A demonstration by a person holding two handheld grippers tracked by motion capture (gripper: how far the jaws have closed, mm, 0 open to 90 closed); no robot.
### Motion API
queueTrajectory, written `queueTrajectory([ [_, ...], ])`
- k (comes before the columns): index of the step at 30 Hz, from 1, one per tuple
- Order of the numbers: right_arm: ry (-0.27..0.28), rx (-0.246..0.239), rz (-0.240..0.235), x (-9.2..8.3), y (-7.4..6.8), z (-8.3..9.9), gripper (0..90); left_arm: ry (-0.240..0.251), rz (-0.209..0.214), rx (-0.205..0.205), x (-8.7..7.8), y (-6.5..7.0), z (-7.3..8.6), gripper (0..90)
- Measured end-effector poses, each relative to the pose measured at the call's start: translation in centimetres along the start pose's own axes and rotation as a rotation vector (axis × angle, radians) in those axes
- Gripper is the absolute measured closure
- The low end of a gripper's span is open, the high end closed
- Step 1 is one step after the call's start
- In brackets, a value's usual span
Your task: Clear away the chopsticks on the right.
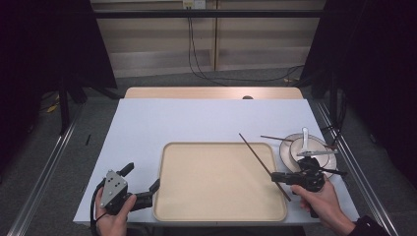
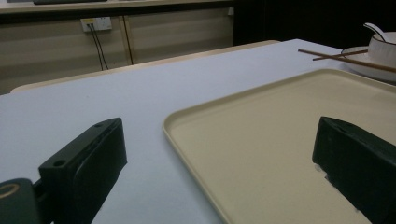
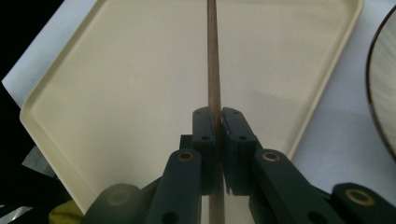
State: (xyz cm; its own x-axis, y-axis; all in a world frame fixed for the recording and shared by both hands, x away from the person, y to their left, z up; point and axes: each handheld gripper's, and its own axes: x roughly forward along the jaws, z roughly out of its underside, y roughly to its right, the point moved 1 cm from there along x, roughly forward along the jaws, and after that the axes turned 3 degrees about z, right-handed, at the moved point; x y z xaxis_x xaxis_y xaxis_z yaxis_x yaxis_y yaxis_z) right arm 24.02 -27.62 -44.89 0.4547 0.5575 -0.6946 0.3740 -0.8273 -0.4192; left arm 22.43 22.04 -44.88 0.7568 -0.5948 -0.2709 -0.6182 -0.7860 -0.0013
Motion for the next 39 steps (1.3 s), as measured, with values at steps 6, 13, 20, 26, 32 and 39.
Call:
queueTrajectory([
  [6,-0.058,0.017,0.012,1.1,0.0,0.9,84.7,-0.001,0.004,0.012,0.1,0.2,-0.1,2.9],
  [13,-0.098,0.009,0.032,2.2,-0.2,1.3,84.7,-0.001,0.003,0.01,0.1,0.2,-0.1,2.9],
  [20,-0.109,0.01,0.044,2.6,-0.3,1.5,84.6,-0.009,-0.005,0.006,0.0,0.0,0.0,2.9],
  [26,-0.11,0.001,0.055,2.9,-0.2,1.5,83.5,-0.011,-0.004,0.003,0.1,0.0,0.0,2.9],
  [32,-0.113,-0.018,0.041,2.9,-0.3,1.6,78.6,-0.013,-0.001,0.0,0.1,0.1,0.1,2.9],
  [39,-0.107,-0.076,0.027,2.5,-0.3,1.5,71.3,-0.002,0.001,-0.017,0.1,0.0,0.1,2.9],
])
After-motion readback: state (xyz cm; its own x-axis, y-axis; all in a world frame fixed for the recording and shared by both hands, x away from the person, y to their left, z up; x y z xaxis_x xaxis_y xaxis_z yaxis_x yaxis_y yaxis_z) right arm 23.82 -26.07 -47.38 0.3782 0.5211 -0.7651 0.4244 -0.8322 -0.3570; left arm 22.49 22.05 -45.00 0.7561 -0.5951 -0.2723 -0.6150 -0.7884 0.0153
